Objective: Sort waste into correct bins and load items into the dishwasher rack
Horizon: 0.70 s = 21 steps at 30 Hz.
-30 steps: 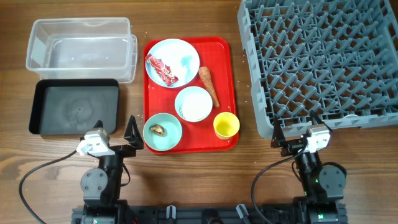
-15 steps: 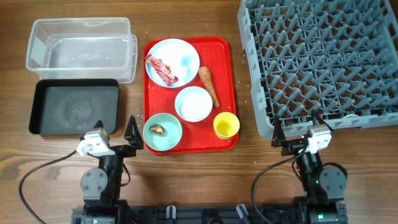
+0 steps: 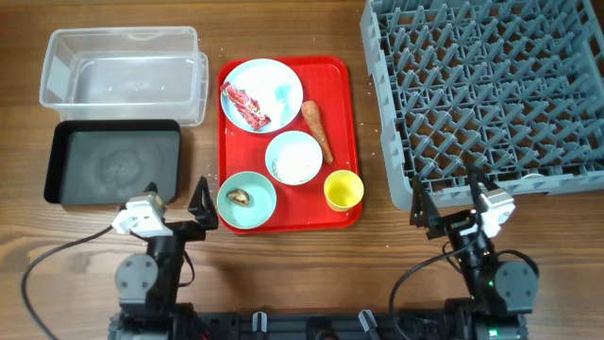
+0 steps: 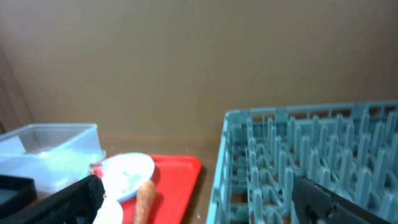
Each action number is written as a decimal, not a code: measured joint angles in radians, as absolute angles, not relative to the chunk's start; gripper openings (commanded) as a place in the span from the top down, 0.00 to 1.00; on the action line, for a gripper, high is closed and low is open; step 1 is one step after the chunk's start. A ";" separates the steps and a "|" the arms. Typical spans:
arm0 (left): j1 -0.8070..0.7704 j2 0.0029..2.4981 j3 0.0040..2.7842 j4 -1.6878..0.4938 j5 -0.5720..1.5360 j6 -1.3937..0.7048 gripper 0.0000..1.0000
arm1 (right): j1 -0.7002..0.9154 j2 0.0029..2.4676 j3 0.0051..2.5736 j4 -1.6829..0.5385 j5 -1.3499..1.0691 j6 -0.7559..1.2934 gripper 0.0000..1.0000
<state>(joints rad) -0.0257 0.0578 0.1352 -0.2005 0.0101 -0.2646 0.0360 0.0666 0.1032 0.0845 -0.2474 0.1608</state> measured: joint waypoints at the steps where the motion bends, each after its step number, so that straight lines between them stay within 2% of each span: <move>1: -0.026 0.093 0.195 -0.244 0.011 -0.263 0.00 | 0.036 0.096 0.139 0.086 -0.248 0.162 0.00; 6: -0.026 0.322 0.432 -0.368 0.014 -0.259 0.00 | 0.036 0.303 0.303 0.073 -0.280 0.155 0.00; 9: -0.026 0.488 0.591 -0.458 0.017 -0.255 0.00 | 0.036 0.486 0.467 -0.028 -0.317 0.137 0.00; 16: -0.026 0.860 0.966 -0.767 0.022 -0.249 0.00 | 0.036 0.872 0.946 -0.466 -0.361 0.035 0.00; 21: -0.083 1.081 1.125 -0.940 0.024 -0.249 0.00 | 0.036 1.047 1.184 -0.662 -0.366 -0.004 0.00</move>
<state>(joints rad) -0.0826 1.0809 1.1248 -0.9401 0.0242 -0.2485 0.0357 1.0470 1.1839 -0.6621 -0.3664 -0.0044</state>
